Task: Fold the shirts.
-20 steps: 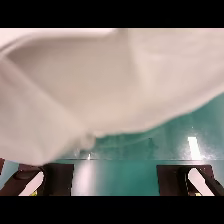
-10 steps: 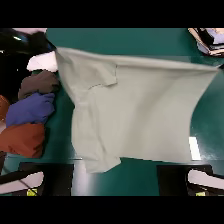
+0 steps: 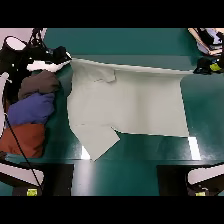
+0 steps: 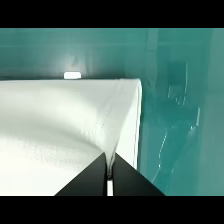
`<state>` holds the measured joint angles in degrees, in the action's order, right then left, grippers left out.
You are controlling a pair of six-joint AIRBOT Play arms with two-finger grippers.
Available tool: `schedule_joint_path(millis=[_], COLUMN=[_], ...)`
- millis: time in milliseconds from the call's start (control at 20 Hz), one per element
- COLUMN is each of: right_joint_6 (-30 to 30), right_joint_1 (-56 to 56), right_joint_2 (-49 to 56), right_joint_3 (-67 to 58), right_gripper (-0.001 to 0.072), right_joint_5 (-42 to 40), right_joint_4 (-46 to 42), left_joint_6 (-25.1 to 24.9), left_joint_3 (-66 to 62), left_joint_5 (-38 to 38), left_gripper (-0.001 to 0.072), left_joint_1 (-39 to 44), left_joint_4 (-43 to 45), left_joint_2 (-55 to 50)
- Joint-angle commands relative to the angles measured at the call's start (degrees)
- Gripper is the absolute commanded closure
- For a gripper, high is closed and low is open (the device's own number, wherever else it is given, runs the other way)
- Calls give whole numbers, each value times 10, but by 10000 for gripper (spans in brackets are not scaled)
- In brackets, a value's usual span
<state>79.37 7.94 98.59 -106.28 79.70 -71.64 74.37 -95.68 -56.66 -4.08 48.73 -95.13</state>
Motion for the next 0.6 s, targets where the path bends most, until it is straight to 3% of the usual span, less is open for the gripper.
schedule_joint_path(millis=[0, 150, 350, 450, 500, 550], right_joint_6=[1, 1, 1, 1, 1, 1], right_joint_1=[-2, -12, -22, -22, -22, -22], right_joint_2=[-16, -57, -78, -79, -79, -82], right_joint_3=[35, 144, 246, 268, 272, 274], right_gripper=[696, 696, 695, 695, 695, 684], right_joint_5=[-5, -56, -100, -100, -97, -91], right_joint_4=[-6, -6, -4, -4, -4, -4], left_joint_6=[-24, -24, -24, 15, 37, 39], left_joint_3=[-8, 31, 103, 116, 115, 113], left_joint_5=[-106, -134, -100, -104, -111, -124], left_gripper=[689, 689, 688, 678, 415, 206], left_joint_1=[-14, 4, 16, 15, 15, 15], left_joint_4=[44, 133, 135, 148, 159, 159], left_joint_2=[-10, -10, -10, -10, -10, -10])
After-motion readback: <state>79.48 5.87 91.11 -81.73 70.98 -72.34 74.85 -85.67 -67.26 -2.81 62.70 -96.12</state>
